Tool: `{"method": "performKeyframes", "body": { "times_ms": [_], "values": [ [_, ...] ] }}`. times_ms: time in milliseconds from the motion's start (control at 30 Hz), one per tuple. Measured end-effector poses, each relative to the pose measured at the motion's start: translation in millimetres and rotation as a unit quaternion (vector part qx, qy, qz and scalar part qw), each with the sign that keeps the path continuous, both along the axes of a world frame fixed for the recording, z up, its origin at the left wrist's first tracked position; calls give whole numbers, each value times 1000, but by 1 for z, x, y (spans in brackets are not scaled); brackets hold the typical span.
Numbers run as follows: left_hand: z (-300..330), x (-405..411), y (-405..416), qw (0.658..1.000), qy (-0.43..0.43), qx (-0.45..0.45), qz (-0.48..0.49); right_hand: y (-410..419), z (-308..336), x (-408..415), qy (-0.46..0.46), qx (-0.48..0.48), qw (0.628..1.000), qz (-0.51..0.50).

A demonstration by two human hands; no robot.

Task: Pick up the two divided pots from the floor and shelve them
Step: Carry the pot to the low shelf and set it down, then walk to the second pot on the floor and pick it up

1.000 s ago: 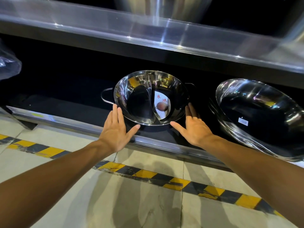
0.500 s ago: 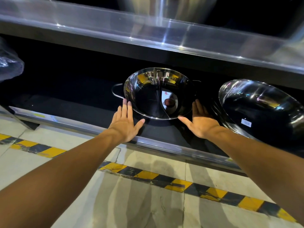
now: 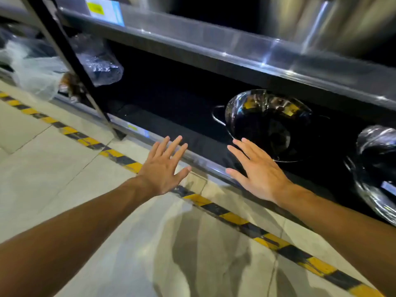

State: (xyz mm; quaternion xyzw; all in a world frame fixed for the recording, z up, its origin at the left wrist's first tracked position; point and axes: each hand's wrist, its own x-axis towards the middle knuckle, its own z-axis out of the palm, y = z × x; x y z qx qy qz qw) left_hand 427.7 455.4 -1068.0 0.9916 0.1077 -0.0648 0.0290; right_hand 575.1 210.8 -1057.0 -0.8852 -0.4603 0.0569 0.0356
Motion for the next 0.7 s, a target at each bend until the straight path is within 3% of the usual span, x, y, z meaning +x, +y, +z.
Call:
{"method": "performKeyframes", "body": {
  "times_ms": [133, 233, 333, 700],
  "values": [
    [49, -118, 38, 991, 89, -9, 103, 54, 35, -63, 55, -58, 995, 67],
    [105, -212, 58, 966, 178, -16, 185, 96, 89, -113, 101, -81, 986, 109],
    [175, -288, 72, 946, 207, -25, 248, 142, 158, -161, 98, -127, 970, 184],
    [478, -481, 103, 885, 117, -80, 443, 303, 453, -300, 117, -154, 932, 306]
  ]
}}
